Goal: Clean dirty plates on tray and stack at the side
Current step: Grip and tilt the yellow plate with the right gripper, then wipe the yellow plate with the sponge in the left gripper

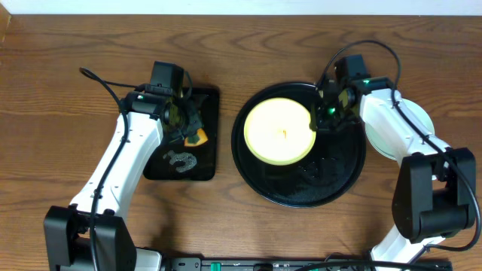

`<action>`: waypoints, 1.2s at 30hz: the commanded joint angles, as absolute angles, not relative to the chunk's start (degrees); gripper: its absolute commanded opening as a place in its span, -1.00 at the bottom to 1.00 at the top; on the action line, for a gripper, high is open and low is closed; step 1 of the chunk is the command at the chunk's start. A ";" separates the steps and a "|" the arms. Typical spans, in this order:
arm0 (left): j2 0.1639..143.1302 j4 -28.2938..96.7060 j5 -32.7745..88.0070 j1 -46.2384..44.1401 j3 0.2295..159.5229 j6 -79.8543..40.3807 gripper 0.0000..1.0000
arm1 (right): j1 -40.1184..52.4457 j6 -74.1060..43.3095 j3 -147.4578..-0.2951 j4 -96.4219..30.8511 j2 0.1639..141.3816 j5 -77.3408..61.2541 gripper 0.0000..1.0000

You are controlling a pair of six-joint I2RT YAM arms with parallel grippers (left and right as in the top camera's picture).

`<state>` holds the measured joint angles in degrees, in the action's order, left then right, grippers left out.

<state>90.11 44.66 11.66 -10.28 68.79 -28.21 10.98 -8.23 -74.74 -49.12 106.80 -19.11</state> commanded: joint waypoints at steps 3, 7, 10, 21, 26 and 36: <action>89.49 39.90 17.76 -15.31 68.49 -28.77 -0.85 | 13.80 -8.40 -71.16 -48.62 107.09 -15.44 -0.97; 90.59 36.45 17.26 -21.37 68.49 -29.63 -0.85 | 14.24 -11.18 -67.55 -45.98 107.09 -14.81 -0.97; 92.42 33.87 16.67 -25.67 68.49 -34.63 -0.85 | 14.24 -11.35 -65.69 -44.36 107.09 -14.81 -0.98; 104.77 20.82 24.73 -36.53 68.49 -45.93 -0.85 | 14.24 -11.86 -64.90 -44.21 107.09 -14.79 -0.98; 108.62 17.58 28.53 -39.33 68.49 -50.61 -0.85 | 14.24 -11.97 -64.90 -44.16 107.09 -14.81 -0.98; 112.27 19.44 22.70 -40.69 68.49 -51.77 -0.85 | 14.24 -11.97 -64.90 -44.62 107.09 -14.81 -0.98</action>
<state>111.48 18.26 26.50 -40.84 68.79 -50.98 14.11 -11.14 -65.08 -44.53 106.85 -15.38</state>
